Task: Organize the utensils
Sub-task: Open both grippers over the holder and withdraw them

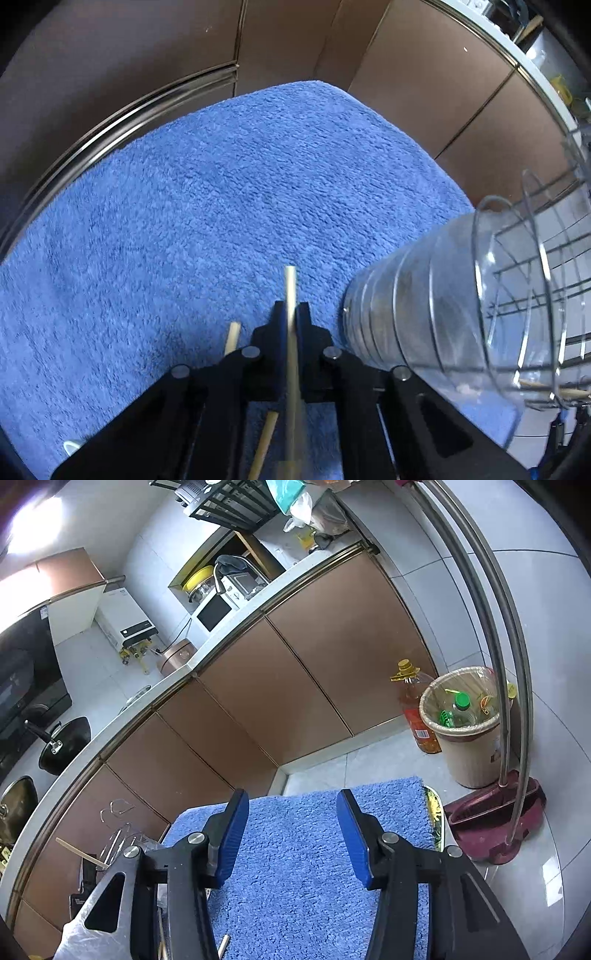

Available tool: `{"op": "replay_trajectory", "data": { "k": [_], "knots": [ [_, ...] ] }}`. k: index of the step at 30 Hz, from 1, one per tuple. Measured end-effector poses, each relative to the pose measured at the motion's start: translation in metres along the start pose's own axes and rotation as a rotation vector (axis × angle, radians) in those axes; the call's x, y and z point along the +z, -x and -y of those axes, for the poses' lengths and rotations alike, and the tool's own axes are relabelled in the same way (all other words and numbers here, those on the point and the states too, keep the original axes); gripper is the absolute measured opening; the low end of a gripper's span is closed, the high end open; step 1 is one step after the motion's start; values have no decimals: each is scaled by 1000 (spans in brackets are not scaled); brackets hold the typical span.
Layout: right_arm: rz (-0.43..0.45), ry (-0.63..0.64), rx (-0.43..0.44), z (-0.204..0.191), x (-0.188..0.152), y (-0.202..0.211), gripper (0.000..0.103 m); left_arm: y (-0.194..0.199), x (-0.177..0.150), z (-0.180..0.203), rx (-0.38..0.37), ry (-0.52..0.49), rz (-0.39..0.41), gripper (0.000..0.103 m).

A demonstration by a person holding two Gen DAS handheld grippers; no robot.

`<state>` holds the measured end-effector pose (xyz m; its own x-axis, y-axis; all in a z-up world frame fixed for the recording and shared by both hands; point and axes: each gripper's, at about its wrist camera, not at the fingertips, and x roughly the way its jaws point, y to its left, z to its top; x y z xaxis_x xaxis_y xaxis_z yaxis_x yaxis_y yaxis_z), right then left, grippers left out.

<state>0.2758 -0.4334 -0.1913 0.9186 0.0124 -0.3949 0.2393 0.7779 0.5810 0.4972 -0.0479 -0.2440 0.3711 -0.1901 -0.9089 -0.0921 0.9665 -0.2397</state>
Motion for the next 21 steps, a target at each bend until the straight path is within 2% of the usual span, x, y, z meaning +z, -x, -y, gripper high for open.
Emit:
{"op": "replay_trajectory", "data": {
  "k": [6, 9, 11, 15, 19, 21],
  "knots": [
    [3, -19, -5, 7, 1, 2, 48, 40, -10, -21, -133, 59, 67, 4],
    [-1, -22, -1, 7, 0, 2, 48, 71, -19, -29, -179, 77, 121, 4],
    [-4, -17, -1, 6, -1, 1, 49, 99, -26, -31, -208, 72, 184, 4],
    [-4, -10, -6, 3, -2, 1, 49, 171, -34, -24, -269, 44, 384, 4],
    [-12, 9, -9, -2, -6, -2, 50, 235, -23, 10, -264, 13, 667, 4],
    [-18, 25, -12, -4, -8, -4, 50, 249, -15, 26, -267, 12, 763, 4]
  ]
}}
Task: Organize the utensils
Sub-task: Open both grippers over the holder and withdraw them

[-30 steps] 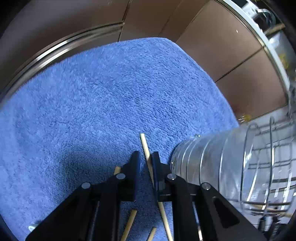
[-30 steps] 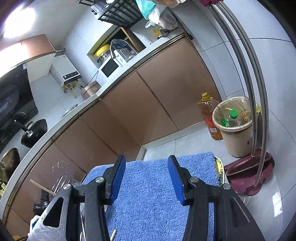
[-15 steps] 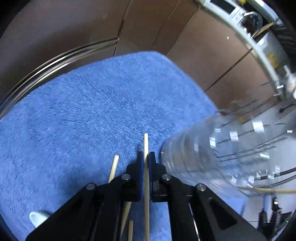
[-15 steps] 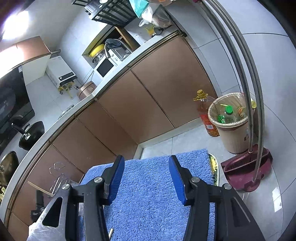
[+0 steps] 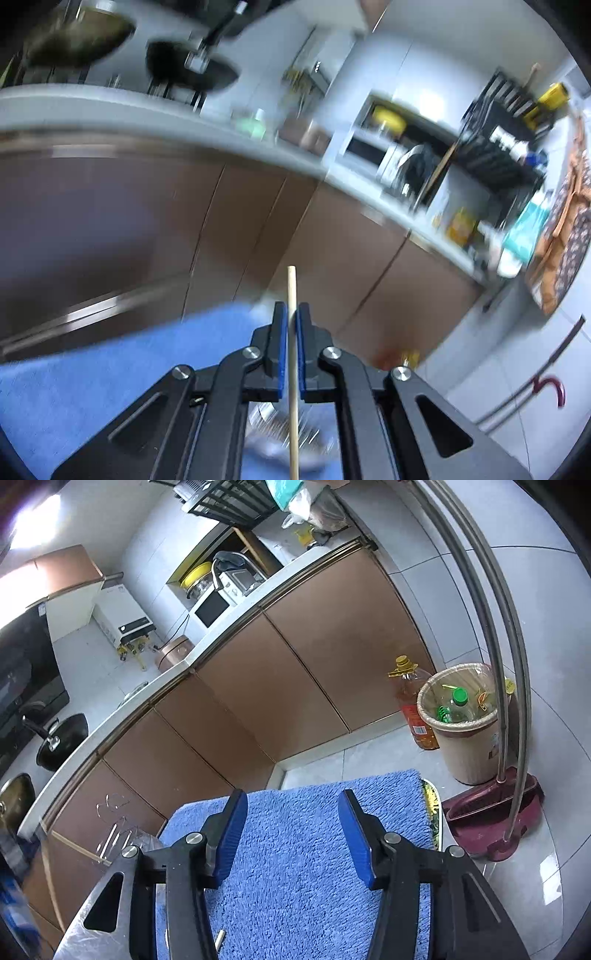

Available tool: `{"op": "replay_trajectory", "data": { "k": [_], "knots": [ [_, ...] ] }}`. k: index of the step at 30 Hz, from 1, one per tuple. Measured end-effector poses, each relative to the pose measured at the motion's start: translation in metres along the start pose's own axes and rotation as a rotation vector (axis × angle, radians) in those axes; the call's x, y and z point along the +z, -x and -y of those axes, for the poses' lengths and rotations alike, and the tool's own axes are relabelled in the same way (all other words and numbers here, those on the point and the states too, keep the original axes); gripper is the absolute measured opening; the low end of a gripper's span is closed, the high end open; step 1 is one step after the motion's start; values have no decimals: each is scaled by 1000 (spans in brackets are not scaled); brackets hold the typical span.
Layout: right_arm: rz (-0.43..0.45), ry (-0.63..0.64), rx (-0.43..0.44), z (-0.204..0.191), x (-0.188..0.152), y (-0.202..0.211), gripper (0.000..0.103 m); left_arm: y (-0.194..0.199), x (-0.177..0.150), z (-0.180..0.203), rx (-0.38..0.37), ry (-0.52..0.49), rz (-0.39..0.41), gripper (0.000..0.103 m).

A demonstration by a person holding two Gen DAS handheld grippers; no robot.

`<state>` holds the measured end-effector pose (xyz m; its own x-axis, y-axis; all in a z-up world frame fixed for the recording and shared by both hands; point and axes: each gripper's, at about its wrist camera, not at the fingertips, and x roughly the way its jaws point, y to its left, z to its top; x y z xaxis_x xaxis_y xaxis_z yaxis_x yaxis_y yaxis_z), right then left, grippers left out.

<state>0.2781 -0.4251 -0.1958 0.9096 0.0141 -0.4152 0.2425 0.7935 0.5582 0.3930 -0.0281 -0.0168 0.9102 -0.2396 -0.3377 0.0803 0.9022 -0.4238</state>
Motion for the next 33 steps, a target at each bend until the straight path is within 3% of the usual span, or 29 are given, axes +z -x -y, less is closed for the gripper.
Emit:
{"op": "replay_trajectory", "data": {
  "k": [5, 10, 16, 19, 23, 26, 31, 33],
  "knots": [
    [-7, 3, -18, 4, 0, -4, 50, -26, 1, 38, 71, -65, 211, 4],
    [-13, 8, -26, 6, 1, -6, 50, -49, -23, 42, 136, -96, 283, 4],
    [-8, 12, -27, 5, 2, -4, 52, -61, -57, 23, 165, -126, 224, 8],
    [-12, 23, -21, 3, 0, -4, 53, -57, -62, 22, 152, -162, 191, 24],
    [1, 35, -8, -3, -1, -2, 57, -37, -56, 28, 130, -231, 171, 30],
    [27, 56, 13, -9, -1, 4, 64, -6, -44, 31, 96, -284, 157, 34],
    [62, 115, 72, -30, -2, 21, 77, 65, -26, 20, 6, -276, 142, 40],
    [75, 148, 111, -45, -4, 34, 83, 90, -23, 14, 13, -273, 134, 43]
  ]
}}
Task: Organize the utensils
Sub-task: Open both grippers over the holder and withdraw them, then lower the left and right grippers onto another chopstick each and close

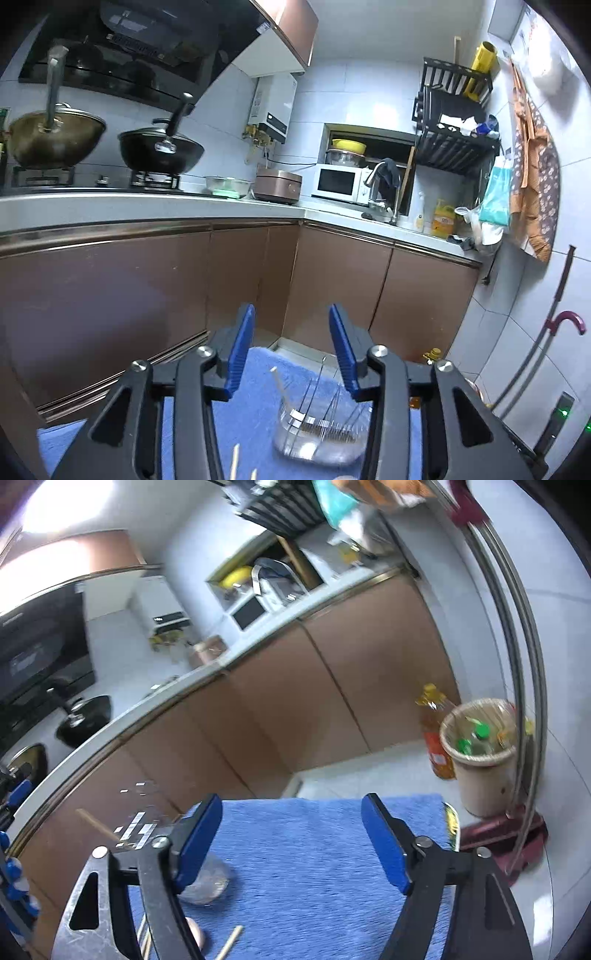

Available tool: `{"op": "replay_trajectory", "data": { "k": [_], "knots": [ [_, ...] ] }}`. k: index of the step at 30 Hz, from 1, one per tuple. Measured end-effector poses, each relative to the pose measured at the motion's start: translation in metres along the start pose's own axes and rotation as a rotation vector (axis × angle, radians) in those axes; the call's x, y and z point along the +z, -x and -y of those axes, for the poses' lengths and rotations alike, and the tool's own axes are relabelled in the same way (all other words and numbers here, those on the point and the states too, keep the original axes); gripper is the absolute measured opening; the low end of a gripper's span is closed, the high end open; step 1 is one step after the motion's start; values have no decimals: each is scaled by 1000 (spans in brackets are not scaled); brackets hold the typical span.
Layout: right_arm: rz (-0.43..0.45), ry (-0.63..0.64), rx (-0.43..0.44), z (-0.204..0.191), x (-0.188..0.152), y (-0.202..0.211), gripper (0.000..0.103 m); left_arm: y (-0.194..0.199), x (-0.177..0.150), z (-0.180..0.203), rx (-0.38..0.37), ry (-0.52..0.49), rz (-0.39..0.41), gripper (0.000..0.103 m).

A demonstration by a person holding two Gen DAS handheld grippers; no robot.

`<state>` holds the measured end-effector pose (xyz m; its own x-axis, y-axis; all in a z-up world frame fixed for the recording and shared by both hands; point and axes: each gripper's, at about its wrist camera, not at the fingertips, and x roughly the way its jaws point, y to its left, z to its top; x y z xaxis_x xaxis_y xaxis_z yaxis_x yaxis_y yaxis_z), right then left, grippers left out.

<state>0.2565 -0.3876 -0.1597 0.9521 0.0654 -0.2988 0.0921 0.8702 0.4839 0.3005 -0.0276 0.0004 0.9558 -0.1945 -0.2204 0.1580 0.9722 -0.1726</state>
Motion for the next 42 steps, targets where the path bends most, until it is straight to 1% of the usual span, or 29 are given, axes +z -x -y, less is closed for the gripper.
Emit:
{"op": "replay_trajectory", "data": {
  "k": [1, 2, 4, 5, 7, 10, 11, 13, 16, 18, 19, 20, 22, 24, 25, 26, 27, 28, 29, 30, 31, 32, 33, 34, 35, 37, 38, 42],
  "knots": [
    [1, 11, 17, -7, 0, 4, 88, 14, 2, -3, 15, -13, -27, 49],
    [2, 28, 42, -16, -1, 11, 91, 22, 3, -5, 22, -23, -40, 52],
    [-3, 62, 84, -33, -3, 24, 102, 44, 2, -11, 22, -38, -55, 54],
    [-7, 79, 105, -41, -4, 30, 103, 52, 1, -13, 17, -34, -60, 55],
    [-5, 110, 118, -55, -5, 42, 103, 71, -3, -21, 2, -12, -77, 57],
    [3, 161, 136, -78, -7, 67, 103, 87, -12, -31, -9, 5, -122, 66],
    [13, 171, 135, -83, -7, 74, 103, 91, -15, -34, -10, 12, -137, 68],
    [34, 190, 136, -94, -7, 90, 103, 100, -22, -42, -30, 26, -178, 68],
    [27, 224, 139, -108, -6, 106, 103, 108, -29, -53, -58, 40, -208, 68],
    [-19, 238, 120, -114, -9, 108, 103, 109, -34, -59, -83, 45, -234, 68],
    [-80, 231, 85, -116, -11, 103, 103, 107, -38, -62, -95, 45, -255, 68],
    [-129, 218, 71, -116, -14, 99, 103, 104, -42, -63, -110, 44, -278, 68],
    [-192, 189, 71, -112, -19, 91, 103, 93, -55, -64, -151, 37, -346, 68],
    [-255, 184, 36, -110, -23, 80, 103, 79, -65, -66, -173, 38, -405, 68],
    [-294, 182, 23, -108, -24, 72, 103, 67, -74, -67, -190, 45, -452, 68],
    [-328, 175, 20, -105, -26, 65, 103, 60, -79, -68, -200, 49, -477, 68],
    [-364, 164, 13, -101, -29, 56, 101, 49, -86, -68, -209, 56, -511, 68],
    [-404, 153, -2, -98, -32, 47, 95, 37, -93, -69, -214, 67, -544, 68],
    [-461, 146, -27, -93, -37, 32, 91, 28, -99, -70, -217, 76, -570, 68],
    [-487, 140, -34, -91, -43, 27, 84, 11, -107, -69, -217, 83, -614, 68],
    [-536, 121, -47, -85, -49, 11, 76, -3, -112, -69, -214, 85, -647, 68],
    [-578, 106, -62, -79, -55, -2, 72, -12, -117, -69, -212, 87, -667, 68],
    [-601, 97, -66, -75, -59, -9, 64, -26, -123, -69, -210, 89, -695, 68],
    [-631, 91, -71, -71, -65, -19, 59, -41, -129, -69, -206, 84, -725, 68],
    [-662, 94, -82, -70, -70, -31, 58, -51, -134, -69, -196, 78, -742, 68],
    [-708, 93, -90, -67, -79, -48, 50, -76, -145, -70, -181, 79, -780, 67],
    [-735, 82, -90, -65, -83, -59, 48, -88, -149, -70, -180, 83, -800, 67],
    [-777, 85, -104, -63, -94, -81, 42, -124, -164, -68, -162, 78, -863, 66]
  ]
}}
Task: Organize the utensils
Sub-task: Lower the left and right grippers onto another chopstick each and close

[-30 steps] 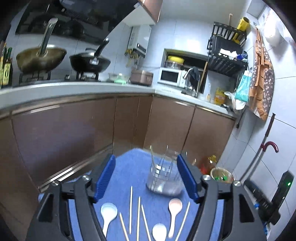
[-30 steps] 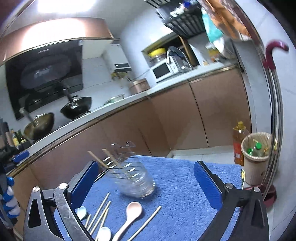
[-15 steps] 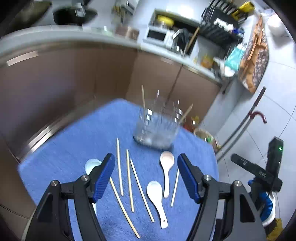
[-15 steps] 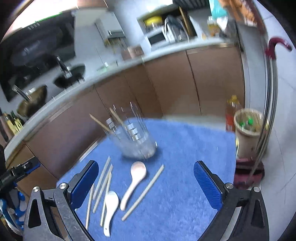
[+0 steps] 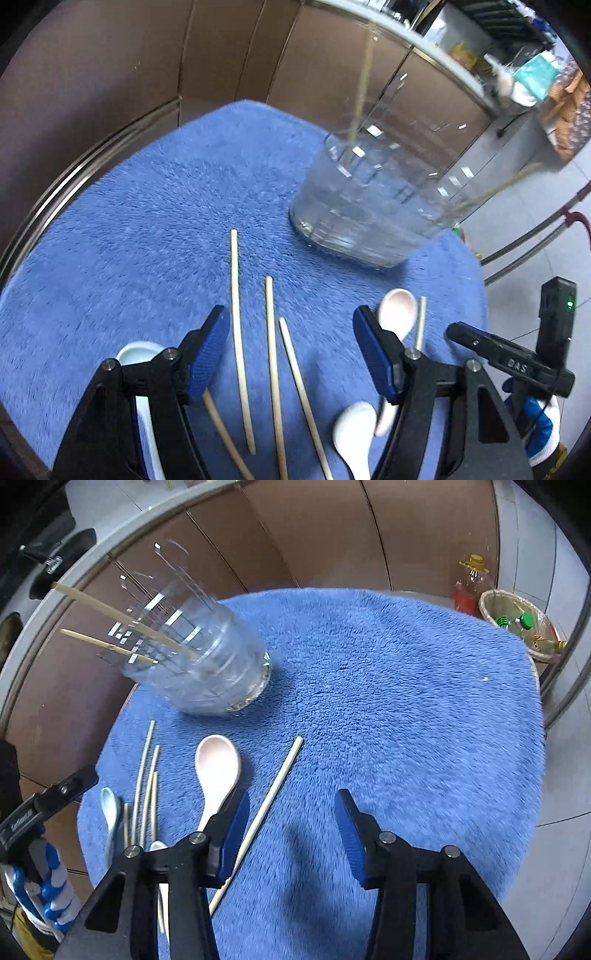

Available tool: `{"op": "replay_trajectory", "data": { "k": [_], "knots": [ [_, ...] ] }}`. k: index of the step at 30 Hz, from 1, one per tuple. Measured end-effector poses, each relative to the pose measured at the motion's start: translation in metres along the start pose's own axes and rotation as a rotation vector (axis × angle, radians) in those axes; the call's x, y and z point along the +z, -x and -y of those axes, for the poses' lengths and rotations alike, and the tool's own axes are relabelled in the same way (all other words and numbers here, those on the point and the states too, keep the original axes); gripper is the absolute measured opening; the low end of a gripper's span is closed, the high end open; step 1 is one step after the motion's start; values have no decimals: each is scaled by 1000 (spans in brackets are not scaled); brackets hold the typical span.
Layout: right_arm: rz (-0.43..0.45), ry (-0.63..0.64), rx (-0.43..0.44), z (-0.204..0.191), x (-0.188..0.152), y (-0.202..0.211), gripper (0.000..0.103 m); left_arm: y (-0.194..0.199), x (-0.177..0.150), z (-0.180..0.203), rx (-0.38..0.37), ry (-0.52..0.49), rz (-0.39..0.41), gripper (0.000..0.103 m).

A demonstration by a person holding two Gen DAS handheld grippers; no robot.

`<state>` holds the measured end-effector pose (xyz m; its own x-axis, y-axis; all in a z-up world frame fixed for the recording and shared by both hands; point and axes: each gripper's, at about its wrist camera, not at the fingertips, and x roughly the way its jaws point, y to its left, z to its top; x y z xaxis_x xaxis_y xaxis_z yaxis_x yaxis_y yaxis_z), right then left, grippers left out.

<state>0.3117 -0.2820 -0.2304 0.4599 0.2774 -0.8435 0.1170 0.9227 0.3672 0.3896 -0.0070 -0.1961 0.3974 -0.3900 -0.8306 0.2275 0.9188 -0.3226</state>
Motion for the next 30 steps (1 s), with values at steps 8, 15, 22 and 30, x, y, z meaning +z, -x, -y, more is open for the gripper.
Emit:
{"op": "replay_trajectory", "data": {
  "k": [8, 15, 22, 30],
  "knots": [
    [-76, -9, -14, 7, 10, -27, 31, -48, 17, -4, 23, 22, -131, 30],
    [-99, 14, -45, -6, 24, -32, 25, -72, 24, -3, 60, 21, -181, 14],
    [-142, 73, -128, -25, 26, -43, 22, -78, 27, -6, 73, 37, -188, 5],
    [-132, 117, -216, -38, 25, -50, 11, -66, 18, -11, 23, 75, -130, 5]
  ]
}}
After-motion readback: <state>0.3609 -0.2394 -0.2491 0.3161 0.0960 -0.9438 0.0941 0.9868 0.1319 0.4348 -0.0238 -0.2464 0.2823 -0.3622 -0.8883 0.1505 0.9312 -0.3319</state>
